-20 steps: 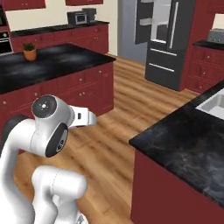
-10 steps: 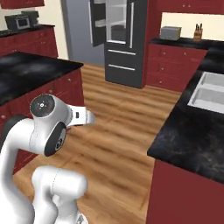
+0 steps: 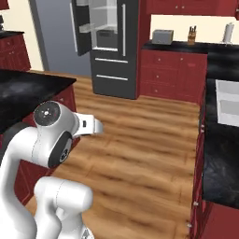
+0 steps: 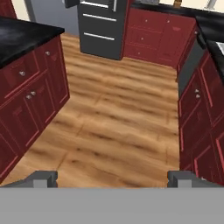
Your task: Retrieve the tangerine and mango from the fridge and place them into the bowl on the dining table.
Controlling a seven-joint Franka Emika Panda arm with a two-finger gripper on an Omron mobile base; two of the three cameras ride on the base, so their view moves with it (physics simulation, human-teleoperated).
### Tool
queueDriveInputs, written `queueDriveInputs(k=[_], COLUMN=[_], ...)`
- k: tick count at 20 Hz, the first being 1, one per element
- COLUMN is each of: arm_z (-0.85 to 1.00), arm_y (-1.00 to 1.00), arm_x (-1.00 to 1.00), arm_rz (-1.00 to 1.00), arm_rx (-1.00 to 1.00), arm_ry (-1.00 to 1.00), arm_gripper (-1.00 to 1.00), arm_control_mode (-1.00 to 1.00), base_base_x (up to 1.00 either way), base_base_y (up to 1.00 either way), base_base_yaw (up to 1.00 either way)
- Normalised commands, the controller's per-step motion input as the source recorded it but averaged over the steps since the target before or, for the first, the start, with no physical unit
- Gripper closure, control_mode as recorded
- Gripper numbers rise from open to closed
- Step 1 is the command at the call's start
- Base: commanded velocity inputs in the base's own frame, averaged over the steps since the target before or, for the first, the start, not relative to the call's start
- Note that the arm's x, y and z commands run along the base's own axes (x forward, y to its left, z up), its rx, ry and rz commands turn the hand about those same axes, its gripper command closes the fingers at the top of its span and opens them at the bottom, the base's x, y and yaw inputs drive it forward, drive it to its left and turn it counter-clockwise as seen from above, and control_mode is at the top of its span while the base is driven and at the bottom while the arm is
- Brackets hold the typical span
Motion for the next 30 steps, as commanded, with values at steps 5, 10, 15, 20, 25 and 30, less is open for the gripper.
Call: queueDriveInputs(k=[5,10,15,20,25,30], arm_z=[0.00,0.00,0.00,0.00,0.00,0.00], arm_y=[0.00,0.00,0.00,0.00,0.00,0.00], arm_x=[0.00,0.00,0.00,0.00,0.00,0.00], arm_rz=[0.00,0.00,0.00,0.00,0.00,0.00], arm_rx=[0.00,0.00,0.00,0.00,0.00,0.00], arm_ry=[0.00,0.00,0.00,0.00,0.00,0.00], arm_gripper=[-1.00,-1.00,-1.00,-1.00,-1.00,-1.00], arm_control_mode=[1.00,1.00,1.00,1.00,1.00,1.00], base_base_x=[1.00,1.00,1.00,1.00,1.00,1.00], base_base_y=[0.88,0.21,-0.11,0.03,0.03,0.02], base_base_yaw=[-0.08,0.00,-0.05,-0.07,0.00,0.07])
